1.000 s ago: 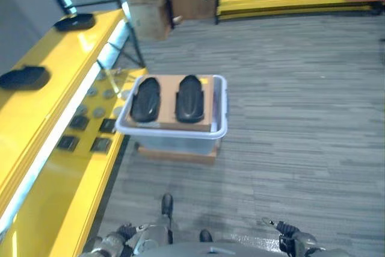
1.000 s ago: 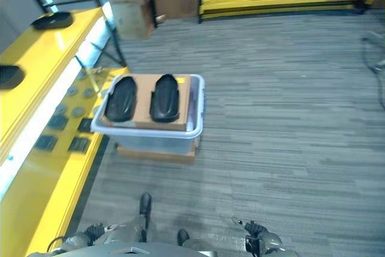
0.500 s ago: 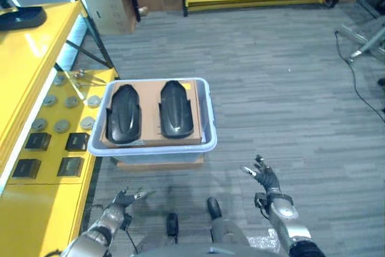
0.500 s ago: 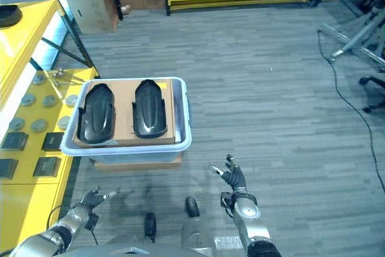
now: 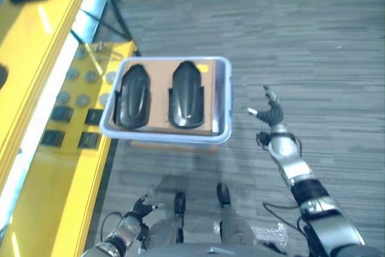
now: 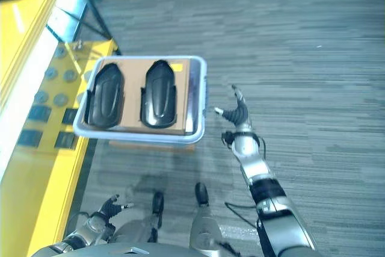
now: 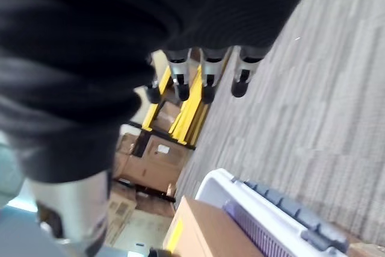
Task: Move parts from the plastic box to the shelf.
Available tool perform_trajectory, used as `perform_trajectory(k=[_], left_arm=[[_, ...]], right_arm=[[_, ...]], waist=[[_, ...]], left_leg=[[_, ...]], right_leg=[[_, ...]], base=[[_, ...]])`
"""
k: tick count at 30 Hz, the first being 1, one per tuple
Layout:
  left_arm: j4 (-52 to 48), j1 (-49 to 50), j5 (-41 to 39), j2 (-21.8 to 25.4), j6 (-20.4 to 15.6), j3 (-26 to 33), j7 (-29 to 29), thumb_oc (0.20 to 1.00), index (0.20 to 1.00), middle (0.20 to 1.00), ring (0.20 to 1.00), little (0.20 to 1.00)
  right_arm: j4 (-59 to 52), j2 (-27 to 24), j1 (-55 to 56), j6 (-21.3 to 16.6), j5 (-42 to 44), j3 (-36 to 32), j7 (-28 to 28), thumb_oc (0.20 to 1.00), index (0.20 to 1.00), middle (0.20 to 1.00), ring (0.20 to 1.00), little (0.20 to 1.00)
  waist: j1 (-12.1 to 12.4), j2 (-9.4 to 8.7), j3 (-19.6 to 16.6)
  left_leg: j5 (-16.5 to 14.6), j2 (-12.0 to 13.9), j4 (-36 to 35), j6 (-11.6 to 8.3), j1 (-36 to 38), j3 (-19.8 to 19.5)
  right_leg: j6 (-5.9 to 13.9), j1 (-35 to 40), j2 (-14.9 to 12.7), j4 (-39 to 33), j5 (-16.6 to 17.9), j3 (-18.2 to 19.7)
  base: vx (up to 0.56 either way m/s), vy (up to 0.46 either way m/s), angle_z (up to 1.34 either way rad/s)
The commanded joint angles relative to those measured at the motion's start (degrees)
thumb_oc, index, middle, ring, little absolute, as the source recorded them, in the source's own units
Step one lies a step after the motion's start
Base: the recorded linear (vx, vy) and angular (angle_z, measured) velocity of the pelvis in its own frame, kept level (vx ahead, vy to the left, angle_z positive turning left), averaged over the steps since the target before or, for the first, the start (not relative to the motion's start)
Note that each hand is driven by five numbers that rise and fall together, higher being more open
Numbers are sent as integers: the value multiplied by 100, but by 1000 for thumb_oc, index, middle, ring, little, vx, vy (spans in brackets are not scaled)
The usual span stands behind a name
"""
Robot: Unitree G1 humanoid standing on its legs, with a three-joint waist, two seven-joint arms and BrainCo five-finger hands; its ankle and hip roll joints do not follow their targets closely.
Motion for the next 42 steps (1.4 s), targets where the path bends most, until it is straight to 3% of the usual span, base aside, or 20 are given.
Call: perform_trajectory(k=[1,9,18,27,37,38,42], left_arm=[[503,-379,-47,256,-4,-187,278,1000,1000,1000,1000,1000],[191,-593,-433,426,-276,-274,839,1000,1000,1000,1000,1000],[57,-557,-676,371,-297,-266,890,1000,1000,1000,1000,1000],[72,-612,-824,281,-312,-559,690,1000,1000,1000,1000,1000],[107,-667,-745,292,-277,-681,510,1000,1000,1000,1000,1000],[131,-666,-743,296,-272,-679,500,1000,1000,1000,1000,1000],[186,-636,-720,302,-246,-673,458,1000,1000,1000,1000,1000]], right_arm=[[131,-113,-290,-76,-36,71,-446,1000,1000,1000,1000,1000],[1487,-435,-1989,-6,111,739,-634,1000,1000,1000,1000,1000],[1668,-305,-2230,131,27,960,-607,1000,1000,1000,1000,1000],[3790,-167,-2944,304,128,1781,133,1000,1000,1000,1000,1000],[4533,-379,-3196,430,73,1941,478,1000,1000,1000,1000,1000],[4519,-370,-3169,424,99,1928,499,200,200,200,200,200],[4533,-347,-3164,434,-58,2071,609,200,200,200,200,200]], waist=[[67,-288,78],[371,-371,237],[492,-427,248],[756,-380,308],[1002,-238,301],[1004,-241,297],[1004,-252,283]], left_leg=[[-95,-36,9,-126,-371,-130],[1,-134,9,-135,-657,-311],[-2,-200,9,-96,-723,-419],[83,-287,9,-90,-843,-631],[153,-393,9,-108,-947,-919],[158,-399,9,-110,-957,-929],[153,-416,9,-110,-963,-956]], right_leg=[[265,402,-208,-22,-756,92],[287,215,-213,-22,-689,42],[301,185,-277,-22,-687,-38],[343,112,-348,-22,-643,-181],[391,149,-457,-22,-660,-447],[390,153,-461,-22,-662,-459],[387,156,-476,-22,-669,-484]], base=[[-48,5,22],[16,17,16],[37,15,8],[11,6,10],[7,5,17],[3,8,7],[-5,6,14]])
